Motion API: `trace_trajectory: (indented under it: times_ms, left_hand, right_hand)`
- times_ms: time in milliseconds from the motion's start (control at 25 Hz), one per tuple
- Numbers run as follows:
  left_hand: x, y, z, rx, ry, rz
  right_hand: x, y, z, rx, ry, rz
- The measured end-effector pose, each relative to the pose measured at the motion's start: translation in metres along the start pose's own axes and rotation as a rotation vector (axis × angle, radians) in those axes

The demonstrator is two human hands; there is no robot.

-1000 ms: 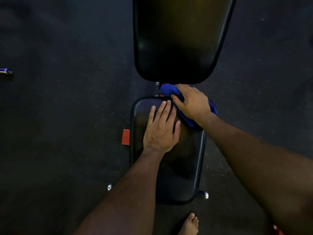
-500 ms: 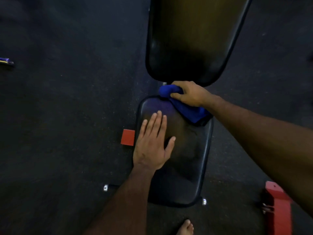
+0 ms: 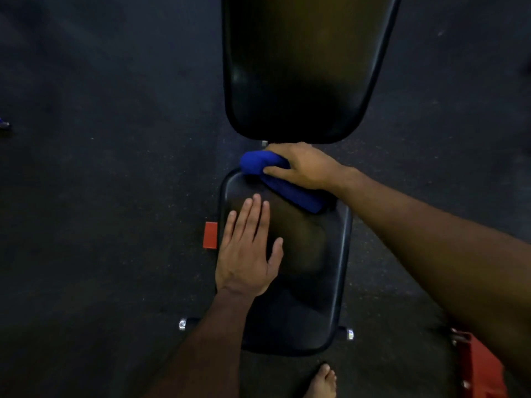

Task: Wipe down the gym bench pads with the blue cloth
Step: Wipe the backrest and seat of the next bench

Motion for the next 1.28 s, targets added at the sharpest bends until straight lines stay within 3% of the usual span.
trace_trajectory:
  times_ms: [280, 480, 640, 800, 1000, 1280]
  left_hand:
    - [0.001, 0.002, 0.002, 0.000, 0.010, 0.002]
    - [-0.002, 0.002, 0.002, -0.002, 0.002, 0.013]
    - [-0.001, 0.001, 0.002, -0.003, -0.002, 0.009]
    - [0.001, 0.001, 0.003, 0.006, 0.012, 0.014]
    - [0.002, 0.002, 0.003, 0.008, 0.014, 0.010]
    - [0.000, 0.000, 0.003, 0.005, 0.021, 0.014]
  right_hand:
    - [-0.034, -0.080, 0.092, 0.379, 0.118, 0.013]
    - [-0.015, 0.004, 0.010, 0.064, -0.061, -0.052]
    - [0.011, 0.055, -0.037, 0.063, -0.128, -0.184]
    - [-0.012, 0.014, -0.002, 0.000, -0.019, -0.169]
    - [-0.044, -0.066, 0.087, 0.264, 0.080, -0.124]
    - [-0.004, 0.011, -0.004, 0.058, -0.011, -0.048]
Point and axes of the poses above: each hand's wrist, its own y-axis towards the middle knuckle, its own x-axis out of the palm, z = x × y, the point moved 6 cm from there along y, towards the middle knuckle, and after that the axes turned 10 degrees about x, right-handed, at the moved point
